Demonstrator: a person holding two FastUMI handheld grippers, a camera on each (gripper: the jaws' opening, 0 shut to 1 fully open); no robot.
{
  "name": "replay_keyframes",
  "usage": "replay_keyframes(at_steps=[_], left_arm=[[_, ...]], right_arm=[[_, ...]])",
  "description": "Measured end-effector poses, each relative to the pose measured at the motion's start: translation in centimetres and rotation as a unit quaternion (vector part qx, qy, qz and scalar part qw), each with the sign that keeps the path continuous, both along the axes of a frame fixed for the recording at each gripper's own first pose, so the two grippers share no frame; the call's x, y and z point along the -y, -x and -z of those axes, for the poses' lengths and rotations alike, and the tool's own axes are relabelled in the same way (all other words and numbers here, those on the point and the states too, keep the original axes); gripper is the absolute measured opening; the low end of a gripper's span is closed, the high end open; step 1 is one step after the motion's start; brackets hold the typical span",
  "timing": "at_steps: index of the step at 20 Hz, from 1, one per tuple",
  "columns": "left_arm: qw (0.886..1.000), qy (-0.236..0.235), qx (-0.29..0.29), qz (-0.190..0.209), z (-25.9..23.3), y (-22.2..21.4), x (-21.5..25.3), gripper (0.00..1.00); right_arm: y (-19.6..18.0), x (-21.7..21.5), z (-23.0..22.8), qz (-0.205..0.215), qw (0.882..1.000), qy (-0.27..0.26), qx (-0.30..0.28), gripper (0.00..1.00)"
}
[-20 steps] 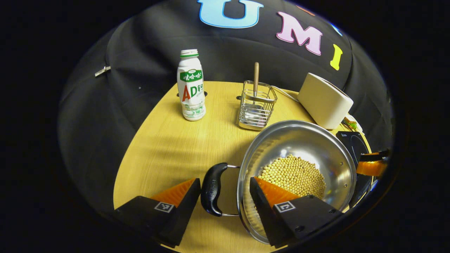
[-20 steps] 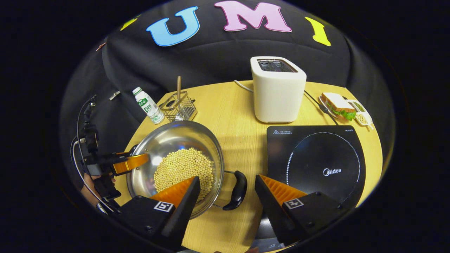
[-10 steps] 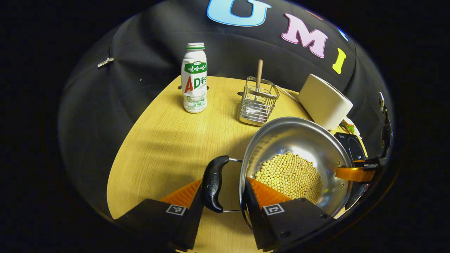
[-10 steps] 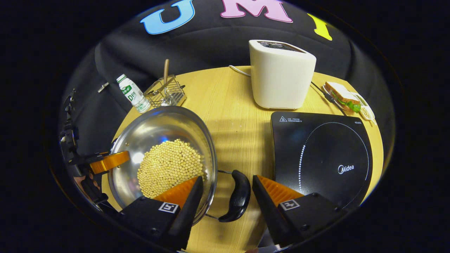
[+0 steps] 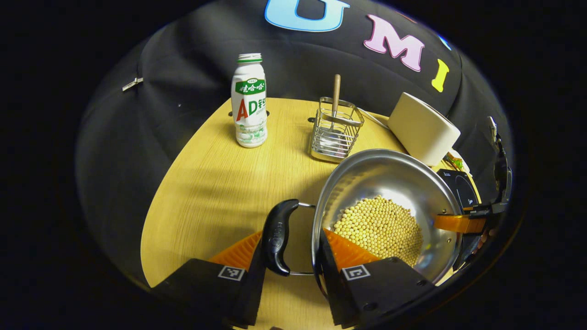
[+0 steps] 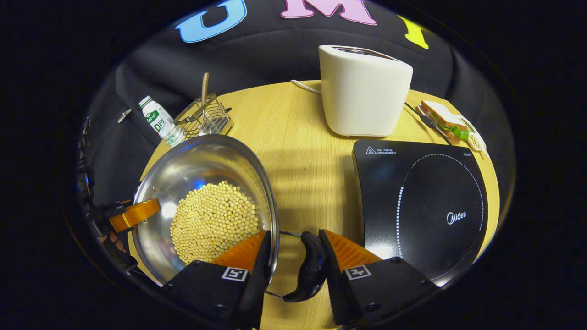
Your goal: First push the handle of the pot to place it horizontally, then grasp the pot with both hands and set it on the induction cooktop.
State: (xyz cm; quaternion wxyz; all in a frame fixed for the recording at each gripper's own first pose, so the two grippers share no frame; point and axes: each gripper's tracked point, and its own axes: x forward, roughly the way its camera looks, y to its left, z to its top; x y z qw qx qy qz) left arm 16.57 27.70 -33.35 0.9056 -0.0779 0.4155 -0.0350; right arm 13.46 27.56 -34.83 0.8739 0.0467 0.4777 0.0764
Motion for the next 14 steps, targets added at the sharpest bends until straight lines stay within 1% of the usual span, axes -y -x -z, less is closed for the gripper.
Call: replay_keyframes(at_steps=[1,2,3,4,5,8,11,14], left_arm=[[1.0,-0.001,-0.001,-0.003,0.0,0.1,0.0,0.62],[1.0,0.001,-0.001,-0.009,-0.1,0.2,0.0,0.6],[1.0,0.003,0.001,-0.017,-0.2,0.2,0.0,0.59],[1.0,0.008,0.0,-0.025,-0.3,0.6,0.0,0.57],[0.999,0.011,0.004,-0.033,-0.6,0.8,0.1,0.56],[0.999,0.007,0.013,-0.044,-2.5,1.5,0.5,0.55],[0.998,0.012,0.011,-0.053,-4.7,2.1,2.0,0.55],[0.998,0.015,0.019,-0.054,-6.6,3.0,4.3,0.55]], right_arm=[[0.2,0.0,0.1,-0.007,1.0,0.003,-0.002,0.58],[0.1,0.1,0.1,-0.016,1.0,0.008,0.0,0.58],[0.0,0.2,-0.1,-0.02,1.0,0.01,0.002,0.58],[-0.1,0.2,-0.3,-0.018,1.0,0.009,0.001,0.55],[-0.3,0.1,-0.6,-0.022,1.0,0.008,0.004,0.54],[-0.3,0.7,-2.8,-0.045,0.999,0.009,0.012,0.54],[-0.3,2.4,-5.2,-0.054,0.998,0.006,0.018,0.54],[0.0,4.8,-6.8,-0.06,0.998,0.007,0.025,0.53]])
